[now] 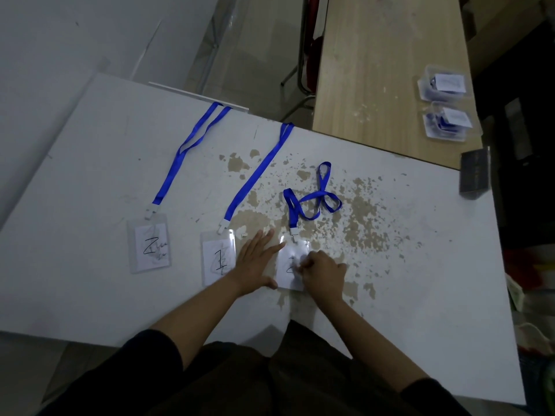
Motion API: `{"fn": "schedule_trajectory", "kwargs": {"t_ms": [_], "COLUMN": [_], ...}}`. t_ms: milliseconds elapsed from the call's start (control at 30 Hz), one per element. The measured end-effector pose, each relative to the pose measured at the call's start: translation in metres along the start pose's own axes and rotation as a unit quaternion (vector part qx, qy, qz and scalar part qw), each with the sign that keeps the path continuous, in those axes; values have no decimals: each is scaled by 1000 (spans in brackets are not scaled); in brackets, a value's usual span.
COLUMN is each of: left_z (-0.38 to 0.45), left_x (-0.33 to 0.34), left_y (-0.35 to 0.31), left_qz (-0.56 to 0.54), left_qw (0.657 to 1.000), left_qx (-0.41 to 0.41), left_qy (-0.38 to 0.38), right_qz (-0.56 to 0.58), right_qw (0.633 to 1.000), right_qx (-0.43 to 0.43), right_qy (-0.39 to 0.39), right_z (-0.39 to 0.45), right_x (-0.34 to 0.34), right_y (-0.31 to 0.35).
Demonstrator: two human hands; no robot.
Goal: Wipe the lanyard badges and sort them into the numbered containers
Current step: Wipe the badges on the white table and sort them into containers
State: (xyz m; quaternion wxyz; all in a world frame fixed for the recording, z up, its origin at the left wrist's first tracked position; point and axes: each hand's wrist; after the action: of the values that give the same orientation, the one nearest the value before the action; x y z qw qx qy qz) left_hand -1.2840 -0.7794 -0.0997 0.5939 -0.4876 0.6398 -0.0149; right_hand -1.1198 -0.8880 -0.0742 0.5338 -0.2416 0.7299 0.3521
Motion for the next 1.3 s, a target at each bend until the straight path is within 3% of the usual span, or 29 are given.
{"fn": "schedule_trajectory", "kwargs": {"t_ms": [100,267,433,600,767,967,1167,1300], "left_z": [-1,0,0,1,0,1,-1,-1], "left_x": [0,3,2,3,2,3,-2,-3], "left_y": [0,3,3,3,3,3,-1,-2], "left_qz": [-5,20,18,23,8,23,8,24], "left_qw": [1000,1000,1000,1000,1000,1000,1000,1000], "left_qx": [-1,7,5,16,6,8,3,6], "left_qy": [-6,-12,-6,-11,-7,-6,-6,-3], "right_qz": [70,33,70,62,95,50,110,80], "right_qw": [992,999,990,998,986,997,988,995], "right_qx": [104,-3,122,19,135,8,111,20], "right_qy": [-12,3,-23,15,-25,54,1,61], "right_z": [23,10,34,11,34,-6,26,0], "right_x": [-4,9,1,11,-6,9,-9,6], "right_y": [9,21,22,28,12,11,8,29]}}
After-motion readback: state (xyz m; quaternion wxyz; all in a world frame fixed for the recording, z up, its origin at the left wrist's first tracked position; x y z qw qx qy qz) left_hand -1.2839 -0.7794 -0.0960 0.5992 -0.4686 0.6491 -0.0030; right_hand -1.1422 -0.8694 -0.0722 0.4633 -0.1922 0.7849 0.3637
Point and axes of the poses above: each hand's wrist, its own z-axis towards the middle knuckle, its own x-axis out of the palm, y = z × x, and after that the axes turned 8 degrees about -y, right-handed
